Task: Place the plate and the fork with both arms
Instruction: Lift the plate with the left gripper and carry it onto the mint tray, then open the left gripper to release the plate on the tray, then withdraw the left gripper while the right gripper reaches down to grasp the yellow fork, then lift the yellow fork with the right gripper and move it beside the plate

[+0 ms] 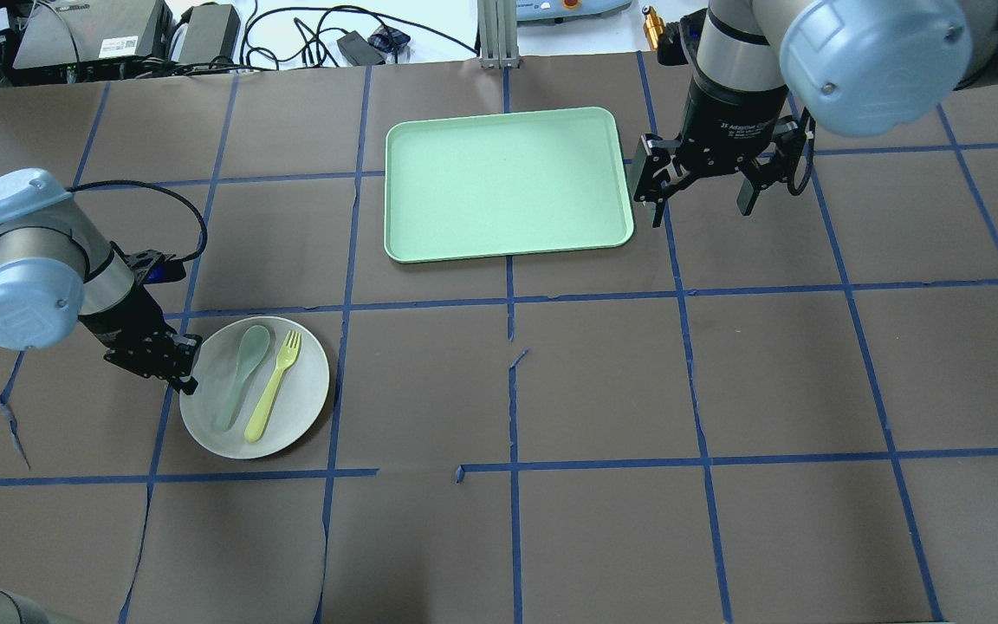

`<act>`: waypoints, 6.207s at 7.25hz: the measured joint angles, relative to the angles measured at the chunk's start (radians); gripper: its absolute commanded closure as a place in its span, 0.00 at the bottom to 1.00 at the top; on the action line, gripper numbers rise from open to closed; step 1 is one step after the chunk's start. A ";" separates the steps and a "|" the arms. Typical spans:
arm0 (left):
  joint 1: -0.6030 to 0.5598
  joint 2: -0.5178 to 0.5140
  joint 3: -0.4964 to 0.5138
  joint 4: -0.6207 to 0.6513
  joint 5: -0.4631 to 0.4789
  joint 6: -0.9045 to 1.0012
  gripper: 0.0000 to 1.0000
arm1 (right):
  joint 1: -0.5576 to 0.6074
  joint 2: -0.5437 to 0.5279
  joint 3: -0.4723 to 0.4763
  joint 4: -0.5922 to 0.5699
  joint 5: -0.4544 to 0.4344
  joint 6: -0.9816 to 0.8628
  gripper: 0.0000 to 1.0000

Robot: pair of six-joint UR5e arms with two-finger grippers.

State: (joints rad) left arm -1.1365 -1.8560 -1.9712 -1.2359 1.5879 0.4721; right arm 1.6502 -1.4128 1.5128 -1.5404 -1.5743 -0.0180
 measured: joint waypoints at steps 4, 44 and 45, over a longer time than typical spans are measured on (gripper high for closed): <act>-0.009 -0.005 0.255 -0.282 -0.241 -0.108 1.00 | -0.001 0.000 0.007 -0.018 -0.002 -0.006 0.00; -0.316 -0.075 0.443 -0.211 -0.039 -0.329 0.00 | 0.175 0.667 -0.312 -0.601 0.100 0.084 1.00; -0.316 -0.074 0.443 -0.211 -0.039 -0.329 0.00 | 0.175 0.667 -0.312 -0.601 0.100 0.084 1.00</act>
State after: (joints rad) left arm -1.4527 -1.9303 -1.5278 -1.4466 1.5493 0.1430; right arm 1.8254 -0.7458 1.2008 -2.1414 -1.4741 0.0659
